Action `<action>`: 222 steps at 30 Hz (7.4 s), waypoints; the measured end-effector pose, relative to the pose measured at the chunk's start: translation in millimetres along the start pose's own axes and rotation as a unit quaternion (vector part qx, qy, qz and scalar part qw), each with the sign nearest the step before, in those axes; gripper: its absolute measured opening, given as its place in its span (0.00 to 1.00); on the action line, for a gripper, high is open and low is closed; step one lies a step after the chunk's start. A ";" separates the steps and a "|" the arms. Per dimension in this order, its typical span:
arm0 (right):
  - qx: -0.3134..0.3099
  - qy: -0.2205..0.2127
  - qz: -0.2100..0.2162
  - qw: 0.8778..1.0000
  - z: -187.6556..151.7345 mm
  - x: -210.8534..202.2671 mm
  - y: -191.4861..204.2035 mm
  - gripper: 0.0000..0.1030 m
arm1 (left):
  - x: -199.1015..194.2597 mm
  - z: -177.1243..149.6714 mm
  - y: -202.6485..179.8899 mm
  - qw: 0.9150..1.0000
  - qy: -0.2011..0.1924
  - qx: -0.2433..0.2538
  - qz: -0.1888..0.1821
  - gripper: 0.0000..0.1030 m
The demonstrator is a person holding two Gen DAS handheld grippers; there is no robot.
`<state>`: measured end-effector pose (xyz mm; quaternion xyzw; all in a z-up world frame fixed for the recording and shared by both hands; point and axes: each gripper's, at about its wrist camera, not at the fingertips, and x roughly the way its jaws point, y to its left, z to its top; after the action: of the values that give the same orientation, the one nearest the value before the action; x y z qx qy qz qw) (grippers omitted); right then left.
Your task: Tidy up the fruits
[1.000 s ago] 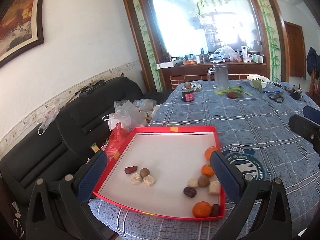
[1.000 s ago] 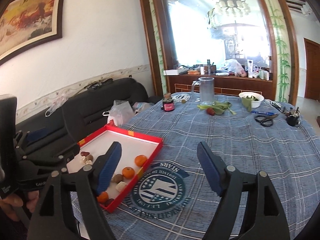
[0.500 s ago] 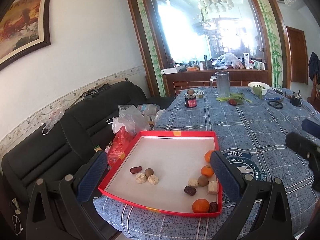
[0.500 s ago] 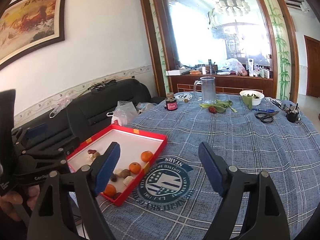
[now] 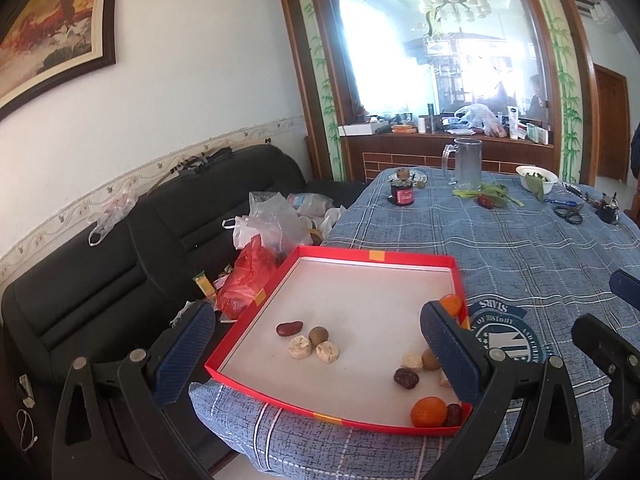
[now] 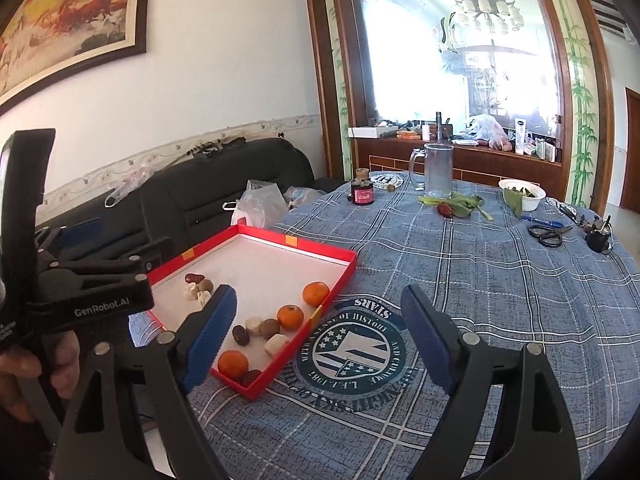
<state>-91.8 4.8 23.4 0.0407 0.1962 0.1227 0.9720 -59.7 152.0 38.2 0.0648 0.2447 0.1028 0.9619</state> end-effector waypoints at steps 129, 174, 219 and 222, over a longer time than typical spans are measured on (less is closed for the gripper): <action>0.028 0.127 0.024 0.991 -11.2 126.8 19.2 0.82 | 84.0 -73.3 85.3 0.977 0.166 0.007 0.133 1.00; 0.105 0.032 -0.097 0.989 6.1 46.7 -76.4 0.82 | 65.1 8.2 -51.3 0.996 0.068 0.036 -0.038 1.00; 0.018 0.080 -0.031 0.996 -7.9 86.2 -3.2 0.82 | 63.2 -7.6 35.4 0.998 0.049 -0.007 0.035 1.00; 0.019 0.081 -0.031 0.996 -7.7 86.2 -2.8 0.82 | 63.6 -7.6 35.8 0.998 0.050 -0.011 0.035 1.00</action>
<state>-17.2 24.2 -16.1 0.0425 0.2780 0.0920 0.9552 -14.6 201.9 8.8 0.0577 0.2891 0.1419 0.9450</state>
